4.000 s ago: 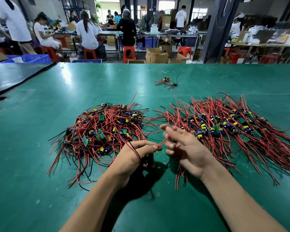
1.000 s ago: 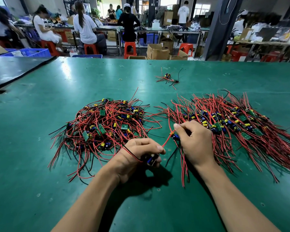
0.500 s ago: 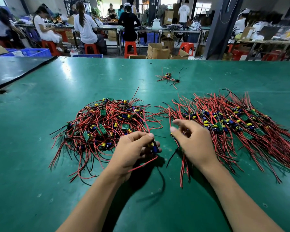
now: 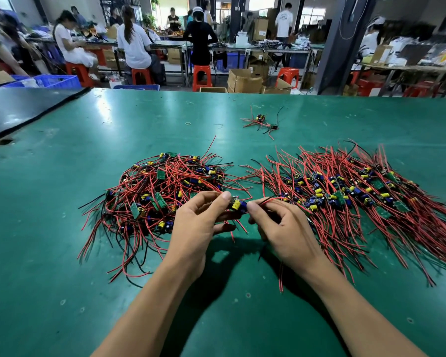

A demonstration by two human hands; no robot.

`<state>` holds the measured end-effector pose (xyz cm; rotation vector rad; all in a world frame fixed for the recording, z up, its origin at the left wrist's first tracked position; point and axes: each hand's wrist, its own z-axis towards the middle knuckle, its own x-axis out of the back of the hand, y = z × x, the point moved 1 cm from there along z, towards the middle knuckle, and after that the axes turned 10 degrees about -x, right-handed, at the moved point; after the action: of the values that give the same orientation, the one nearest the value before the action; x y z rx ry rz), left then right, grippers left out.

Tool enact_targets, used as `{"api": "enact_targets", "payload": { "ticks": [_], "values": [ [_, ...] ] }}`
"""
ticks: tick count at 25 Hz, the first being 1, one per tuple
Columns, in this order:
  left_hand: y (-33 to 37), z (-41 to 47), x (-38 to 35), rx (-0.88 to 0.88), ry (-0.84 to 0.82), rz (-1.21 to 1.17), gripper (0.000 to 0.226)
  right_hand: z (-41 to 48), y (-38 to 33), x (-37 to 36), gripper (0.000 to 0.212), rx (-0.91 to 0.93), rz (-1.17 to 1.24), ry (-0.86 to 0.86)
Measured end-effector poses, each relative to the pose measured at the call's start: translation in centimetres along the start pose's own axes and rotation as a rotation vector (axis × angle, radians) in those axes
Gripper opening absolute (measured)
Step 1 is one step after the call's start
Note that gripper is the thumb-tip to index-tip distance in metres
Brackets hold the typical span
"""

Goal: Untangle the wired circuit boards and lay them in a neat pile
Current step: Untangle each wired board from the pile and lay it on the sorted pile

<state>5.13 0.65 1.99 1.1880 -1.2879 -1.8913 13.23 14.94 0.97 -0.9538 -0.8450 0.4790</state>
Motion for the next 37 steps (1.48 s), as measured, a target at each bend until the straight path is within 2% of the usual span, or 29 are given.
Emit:
{"api": "enact_targets", "payload": {
  "ticks": [2, 4, 6, 8, 10, 12, 15, 18, 20, 24, 27, 30, 33, 35, 37],
  "values": [
    [0.3, 0.0, 0.2, 0.084, -0.076, -0.136, 0.011, 0.4, 0.0, 0.2, 0.028, -0.177, 0.261, -0.067],
    [0.4, 0.1, 0.2, 0.193, -0.145, -0.236, 0.024, 0.6, -0.1, 0.5, 0.026, -0.306, 0.528, -0.158],
    [0.4, 0.1, 0.1, 0.280, -0.167, -0.267, 0.027, 0.7, -0.1, 0.6, 0.027, -0.386, 0.669, -0.259],
    [0.2, -0.2, -0.3, 0.318, -0.190, -0.188, 0.014, 0.6, 0.2, 0.5, 0.037, -0.418, 0.652, -0.353],
    [-0.2, -0.7, -0.8, 0.324, -0.247, -0.070, 0.028, 0.3, 0.3, 0.3, 0.032, -0.414, 0.543, -0.404],
    [-0.3, -1.0, -0.9, 0.327, -0.280, -0.030, 0.032, 0.2, 0.2, 0.2, 0.029, -0.405, 0.525, -0.410],
    [-0.2, -1.0, -0.8, 0.339, -0.308, -0.052, 0.035, 0.4, 0.2, 0.2, 0.029, -0.436, 0.588, -0.366],
    [-0.3, -1.0, -1.0, 0.375, -0.288, -0.049, 0.016, 0.6, 0.6, 0.0, 0.034, -0.479, 0.611, -0.296],
    [-0.5, -1.1, -1.2, 0.376, -0.264, -0.009, 0.014, 0.6, 0.9, 0.1, 0.038, -0.464, 0.546, -0.270],
    [-0.8, -1.3, -1.1, 0.279, -0.262, 0.119, 0.008, 0.3, 0.8, 0.2, 0.024, -0.435, 0.492, -0.322],
    [-0.8, -1.3, -1.0, 0.226, -0.261, 0.176, 0.016, 0.3, 0.8, 0.6, 0.028, -0.417, 0.437, -0.315],
    [-0.6, -1.3, -1.1, 0.206, -0.293, 0.213, 0.019, 0.3, 0.9, 0.5, 0.025, -0.395, 0.374, -0.217],
    [-0.6, -1.5, -1.3, 0.203, -0.362, 0.249, 0.020, 1.0, 1.2, 1.1, 0.029, -0.421, 0.356, -0.035],
    [-0.6, -1.6, -1.6, 0.192, -0.418, 0.283, 0.022, 1.6, 1.6, 1.9, 0.033, -0.461, 0.412, 0.089],
    [-0.4, -1.5, -1.6, 0.180, -0.450, 0.294, 0.023, 1.9, 1.5, 2.2, 0.035, -0.517, 0.529, 0.136]
  ]
}}
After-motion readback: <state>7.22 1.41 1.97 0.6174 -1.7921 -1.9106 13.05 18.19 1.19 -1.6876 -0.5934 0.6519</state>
